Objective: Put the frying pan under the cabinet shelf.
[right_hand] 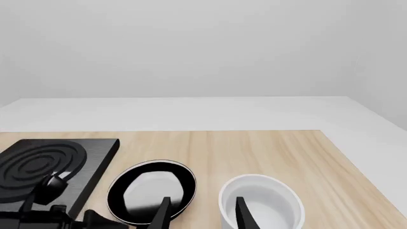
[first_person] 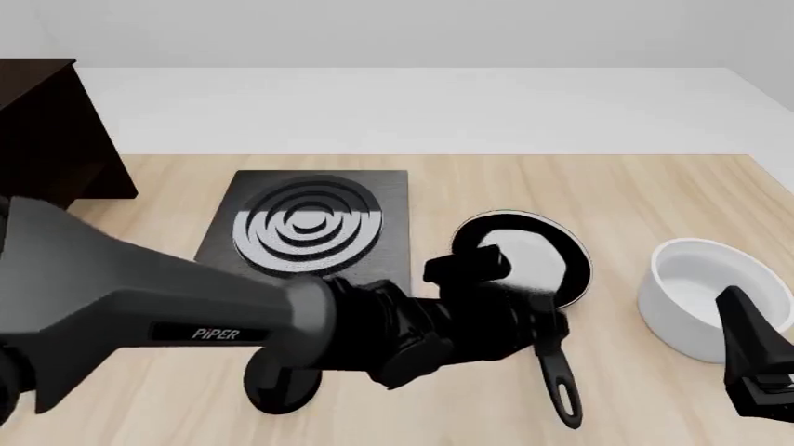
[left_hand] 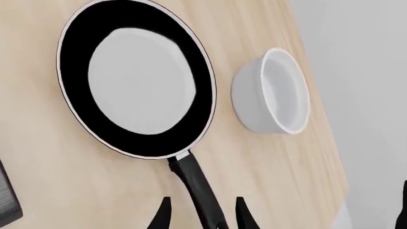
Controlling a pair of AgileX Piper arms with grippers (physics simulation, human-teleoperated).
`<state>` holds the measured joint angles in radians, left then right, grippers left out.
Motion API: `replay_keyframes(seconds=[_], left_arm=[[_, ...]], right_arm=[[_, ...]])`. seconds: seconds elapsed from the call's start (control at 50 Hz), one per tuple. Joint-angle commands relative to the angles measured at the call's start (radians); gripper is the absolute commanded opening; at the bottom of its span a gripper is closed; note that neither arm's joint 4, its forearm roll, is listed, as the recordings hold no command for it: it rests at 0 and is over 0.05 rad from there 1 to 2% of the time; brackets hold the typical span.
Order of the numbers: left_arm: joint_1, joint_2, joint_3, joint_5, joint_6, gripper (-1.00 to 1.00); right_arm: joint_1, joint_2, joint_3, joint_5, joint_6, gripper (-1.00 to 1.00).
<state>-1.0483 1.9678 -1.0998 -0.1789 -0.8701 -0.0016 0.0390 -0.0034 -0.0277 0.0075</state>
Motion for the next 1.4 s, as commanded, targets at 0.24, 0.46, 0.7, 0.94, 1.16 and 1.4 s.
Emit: replay_keyframes(seconds=[0.24, 0.46, 0.7, 0.94, 1.16, 1.4], left_arm=[[-0.025, 0.075, -0.004, -0.061, -0.036, 1.0], [-0.034, 0.113, -0.029, -0.075, -0.049, 1.0], [-0.052, 0.137, -0.048, -0.085, -0.06, 1.0], [-0.058, 0.165, -0.076, -0.092, -0.066, 1.0], [-0.055, 0.192, -0.094, -0.098, -0.071, 1.0], [-0.045, 0.227, -0.124, -0.112, -0.082, 1.0]], right_arm=[[0.0, 0.0, 0.0, 0.0, 0.0, 1.0], [0.0, 0.0, 0.0, 0.0, 0.0, 1.0], [0.0, 0.0, 0.0, 0.0, 0.0, 1.0], [0.0, 0.0, 0.0, 0.0, 0.0, 1.0], [0.0, -0.001, 0.0, 0.0, 0.0, 1.0], [0.0, 0.001, 0.0, 0.0, 0.0, 1.0]])
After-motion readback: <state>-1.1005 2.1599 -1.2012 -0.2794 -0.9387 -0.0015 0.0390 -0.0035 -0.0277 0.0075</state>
